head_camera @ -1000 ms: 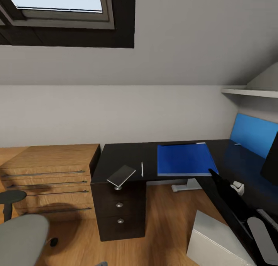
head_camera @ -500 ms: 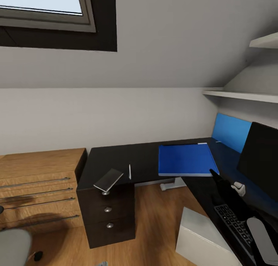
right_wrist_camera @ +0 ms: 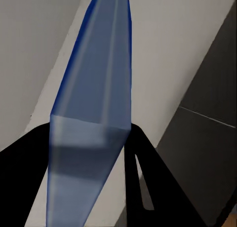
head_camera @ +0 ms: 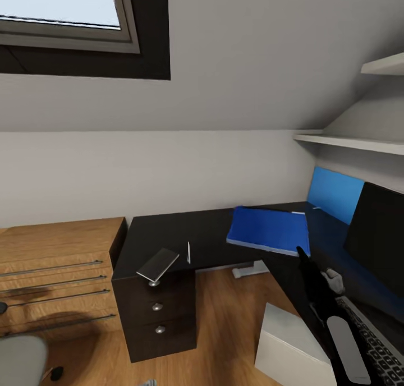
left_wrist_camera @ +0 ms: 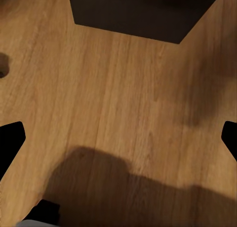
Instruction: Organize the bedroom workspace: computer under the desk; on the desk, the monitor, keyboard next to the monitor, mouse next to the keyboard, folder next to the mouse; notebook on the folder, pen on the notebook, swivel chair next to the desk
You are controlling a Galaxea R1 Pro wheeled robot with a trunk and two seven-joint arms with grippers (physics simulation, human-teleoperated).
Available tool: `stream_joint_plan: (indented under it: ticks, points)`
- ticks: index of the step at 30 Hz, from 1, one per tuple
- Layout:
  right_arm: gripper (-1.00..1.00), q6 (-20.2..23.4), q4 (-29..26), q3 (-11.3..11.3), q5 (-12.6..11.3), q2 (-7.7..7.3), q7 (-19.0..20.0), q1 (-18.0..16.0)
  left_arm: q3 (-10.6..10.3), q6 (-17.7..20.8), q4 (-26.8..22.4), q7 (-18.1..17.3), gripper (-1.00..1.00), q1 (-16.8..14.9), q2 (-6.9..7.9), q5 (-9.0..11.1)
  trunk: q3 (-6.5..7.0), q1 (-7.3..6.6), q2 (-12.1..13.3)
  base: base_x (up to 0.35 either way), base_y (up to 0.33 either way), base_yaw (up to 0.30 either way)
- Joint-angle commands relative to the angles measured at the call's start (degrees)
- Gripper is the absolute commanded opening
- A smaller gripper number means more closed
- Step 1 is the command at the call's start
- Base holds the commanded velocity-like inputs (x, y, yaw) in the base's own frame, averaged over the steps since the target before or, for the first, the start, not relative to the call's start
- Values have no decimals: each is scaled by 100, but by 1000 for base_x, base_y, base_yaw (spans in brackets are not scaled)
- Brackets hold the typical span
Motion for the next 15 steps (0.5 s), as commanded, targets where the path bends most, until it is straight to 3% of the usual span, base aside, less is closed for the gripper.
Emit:
stream_joint_plan:
  ticks: [1,5,9,12,15]
  points:
    - [-100,-285,0,-8,-59,77,-43,-5,-18,19,-10,42,100,-6,4,23,11,-22,37,0,0,0]
    - [-100,-967,24,1,-101,201,-319,-5,-18,19,-10,42,100,-8,4,24,83,-110,198,0,0,0]
    - [-100,-1038,37,3,-198,265,-393,-5,-18,19,-10,41,100,-7,4,24,155,-198,358,0,0,0]
    - [-100,-1071,36,-1,-750,545,-400,-5,-18,19,-10,39,100,-10,4,24,209,-264,478,0,0,0]
    - [-100,-1060,33,48,-1059,627,-401,-5,-18,19,-10,40,100,-7,4,24,263,-330,599,0,0,0]
